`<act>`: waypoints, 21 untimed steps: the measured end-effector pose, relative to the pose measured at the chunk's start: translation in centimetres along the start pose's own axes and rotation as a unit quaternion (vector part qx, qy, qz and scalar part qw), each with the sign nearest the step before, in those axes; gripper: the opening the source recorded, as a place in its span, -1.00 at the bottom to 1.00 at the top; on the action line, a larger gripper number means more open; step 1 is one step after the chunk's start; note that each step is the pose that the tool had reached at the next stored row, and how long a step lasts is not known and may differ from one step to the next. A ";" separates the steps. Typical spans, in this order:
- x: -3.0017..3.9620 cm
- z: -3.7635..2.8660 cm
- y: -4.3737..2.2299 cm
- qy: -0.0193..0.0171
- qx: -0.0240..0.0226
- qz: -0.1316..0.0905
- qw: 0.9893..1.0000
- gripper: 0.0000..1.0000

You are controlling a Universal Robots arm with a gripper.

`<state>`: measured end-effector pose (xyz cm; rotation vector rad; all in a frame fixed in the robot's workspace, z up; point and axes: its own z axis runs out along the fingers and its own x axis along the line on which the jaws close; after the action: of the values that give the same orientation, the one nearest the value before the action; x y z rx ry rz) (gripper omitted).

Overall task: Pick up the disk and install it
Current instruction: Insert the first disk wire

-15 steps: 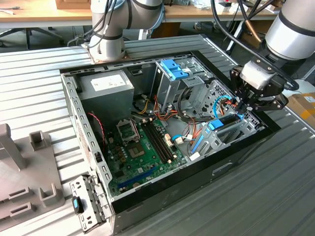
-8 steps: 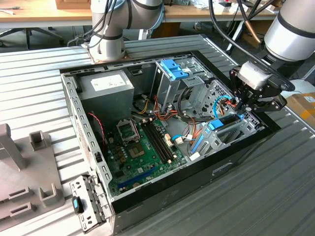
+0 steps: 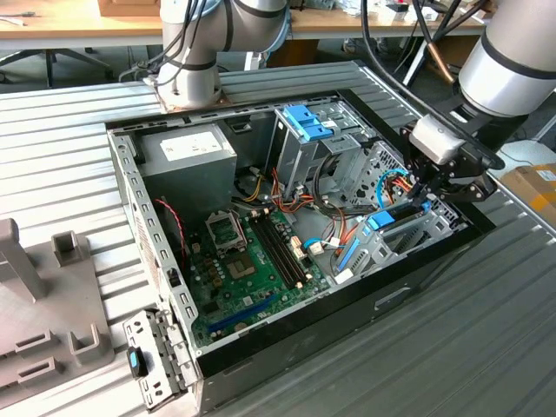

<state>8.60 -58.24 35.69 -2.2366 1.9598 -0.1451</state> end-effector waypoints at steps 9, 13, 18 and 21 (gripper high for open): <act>-0.02 0.19 0.28 0.000 0.002 0.028 1.000 -0.66; -0.04 0.22 0.39 -0.006 0.003 0.030 1.000 -0.66; -0.03 0.68 0.55 -0.008 0.011 0.030 0.999 -0.66; -0.04 0.76 0.69 -0.011 0.016 0.030 0.999 -0.66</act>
<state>8.06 -58.24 34.82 -2.1477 1.9969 -0.1440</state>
